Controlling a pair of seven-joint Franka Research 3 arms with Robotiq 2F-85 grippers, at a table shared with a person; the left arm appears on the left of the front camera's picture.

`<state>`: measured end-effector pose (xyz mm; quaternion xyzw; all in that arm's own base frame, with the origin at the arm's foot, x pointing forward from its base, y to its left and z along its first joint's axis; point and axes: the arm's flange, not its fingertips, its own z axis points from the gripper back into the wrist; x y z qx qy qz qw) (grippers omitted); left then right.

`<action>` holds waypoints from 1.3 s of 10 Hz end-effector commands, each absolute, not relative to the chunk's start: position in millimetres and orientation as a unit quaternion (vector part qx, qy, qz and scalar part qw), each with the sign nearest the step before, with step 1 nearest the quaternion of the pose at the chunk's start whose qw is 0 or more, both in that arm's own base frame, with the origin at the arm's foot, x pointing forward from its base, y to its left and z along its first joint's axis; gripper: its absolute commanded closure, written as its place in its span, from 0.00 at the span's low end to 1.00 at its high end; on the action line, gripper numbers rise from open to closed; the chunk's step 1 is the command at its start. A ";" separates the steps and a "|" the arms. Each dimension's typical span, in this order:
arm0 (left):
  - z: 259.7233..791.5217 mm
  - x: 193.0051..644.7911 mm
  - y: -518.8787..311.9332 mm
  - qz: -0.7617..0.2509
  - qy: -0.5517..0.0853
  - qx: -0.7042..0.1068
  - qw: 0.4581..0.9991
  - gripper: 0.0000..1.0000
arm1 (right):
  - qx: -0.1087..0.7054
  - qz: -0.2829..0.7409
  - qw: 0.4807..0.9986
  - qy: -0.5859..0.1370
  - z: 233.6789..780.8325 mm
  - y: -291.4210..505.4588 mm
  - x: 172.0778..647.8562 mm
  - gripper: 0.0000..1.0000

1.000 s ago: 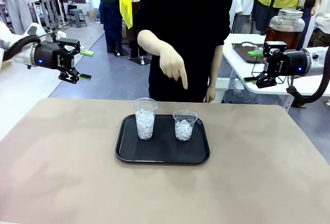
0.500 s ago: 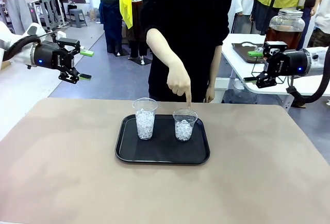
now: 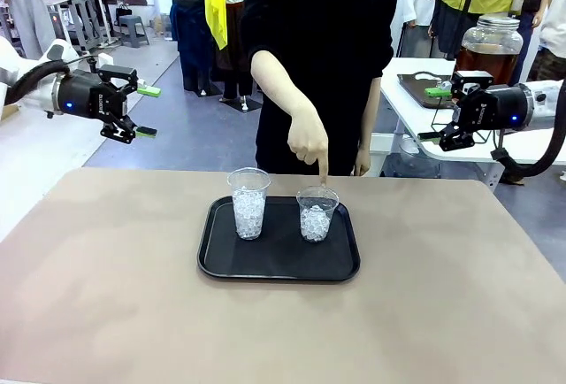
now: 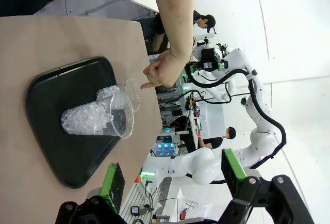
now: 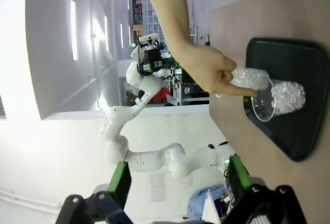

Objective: Pour the drink into the iced cup.
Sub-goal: Pick up the iced cup indicated by the human and present it to them.

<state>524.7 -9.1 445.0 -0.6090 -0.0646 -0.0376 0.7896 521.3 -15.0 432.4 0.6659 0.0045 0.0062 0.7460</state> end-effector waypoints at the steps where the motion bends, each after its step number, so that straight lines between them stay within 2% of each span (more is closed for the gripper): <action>1: 446.0 524.9 -8.9 -0.037 -0.067 -0.608 0.790 0.00 | 0.666 0.006 0.746 0.005 432.4 -15.0 521.3 0.00; 2: 446.0 524.9 -8.9 -0.037 -0.067 -0.608 0.790 0.00 | 0.664 0.054 0.745 -0.038 437.6 -12.7 517.2 0.00; 4: 446.0 524.9 -8.9 -0.037 -0.067 -0.608 0.790 0.00 | 0.637 0.137 0.740 -0.167 442.3 -11.5 506.6 0.00; 6: 446.0 524.9 -8.9 -0.037 -0.067 -0.608 0.790 0.00 | 0.633 0.210 0.707 -0.234 438.8 -12.3 497.3 0.00; 8: 446.0 524.9 -8.9 -0.037 -0.067 -0.608 0.790 0.00 | 0.583 0.271 0.693 -0.328 428.5 -9.4 490.1 0.00; 13: 446.0 524.9 -8.9 -0.037 -0.067 -0.608 0.790 0.00 | 0.579 0.296 0.691 -0.317 424.9 -11.3 492.7 0.00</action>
